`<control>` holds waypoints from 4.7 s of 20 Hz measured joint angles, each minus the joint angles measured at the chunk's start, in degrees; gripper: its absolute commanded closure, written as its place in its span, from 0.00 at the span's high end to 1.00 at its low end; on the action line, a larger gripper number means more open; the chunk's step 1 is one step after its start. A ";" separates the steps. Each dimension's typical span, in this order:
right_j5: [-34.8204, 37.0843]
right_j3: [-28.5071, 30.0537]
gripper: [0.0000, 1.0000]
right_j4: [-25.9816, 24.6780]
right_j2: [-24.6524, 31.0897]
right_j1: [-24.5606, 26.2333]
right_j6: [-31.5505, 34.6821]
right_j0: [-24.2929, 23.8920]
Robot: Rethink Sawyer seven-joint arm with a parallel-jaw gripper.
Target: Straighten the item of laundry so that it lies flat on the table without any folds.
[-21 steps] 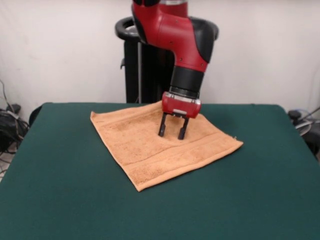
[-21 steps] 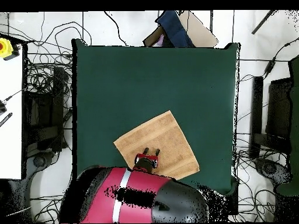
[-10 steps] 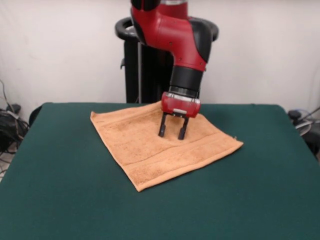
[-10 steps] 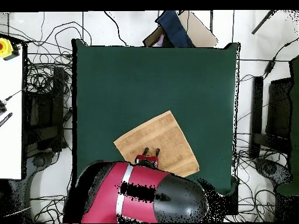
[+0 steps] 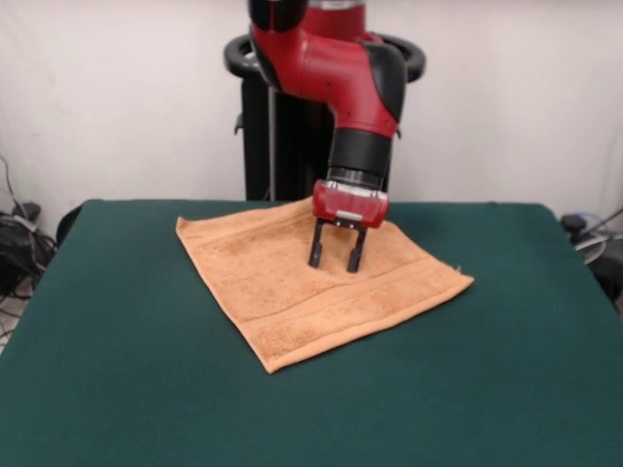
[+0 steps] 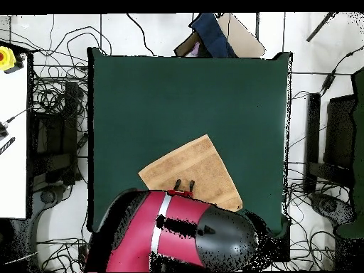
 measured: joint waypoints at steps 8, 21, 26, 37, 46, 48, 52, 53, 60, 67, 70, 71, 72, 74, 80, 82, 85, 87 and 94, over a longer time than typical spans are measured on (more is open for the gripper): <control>-0.71 -0.15 1.00 0.78 -0.76 0.34 0.00 1.30; 0.04 -3.07 1.00 -7.68 -1.86 1.11 0.01 -1.39; 3.62 -4.50 1.00 -11.78 -1.84 0.03 0.01 -2.85; 6.69 -5.10 1.00 -12.11 -2.29 -1.11 0.01 -1.90; 6.64 -5.61 1.00 -11.95 -3.41 -0.90 0.01 -0.29; 6.63 -5.62 1.00 -11.83 -3.51 -0.90 0.01 -0.11; 6.16 -5.76 1.00 -11.10 -4.41 -0.61 0.01 1.29; 5.92 -5.84 1.00 -10.93 -4.70 -0.46 0.01 1.72; 5.66 -5.93 1.00 -9.87 -5.55 -0.22 0.01 3.22; 3.72 -5.95 1.00 -9.81 -5.78 0.57 0.01 3.28; 2.76 -5.93 1.00 -9.82 -5.82 0.95 0.01 3.16; 3.02 -5.93 1.00 -9.84 -5.80 0.85 0.01 3.17; 3.41 -5.94 1.00 -9.84 -5.80 0.69 0.01 3.18; 4.83 -5.96 1.00 -9.85 -5.68 0.09 0.01 3.20; 8.76 -6.11 1.00 -9.84 -5.31 -1.48 0.01 3.29; 10.76 -6.24 1.00 -9.84 -5.18 -2.24 0.01 3.38; 15.45 -6.65 1.00 -9.82 -4.81 -3.93 0.01 3.61; 17.99 -6.93 1.00 -9.81 -4.63 -4.80 0.01 3.74; 32.10 -9.42 1.00 -9.49 -4.07 -8.68 0.01 5.10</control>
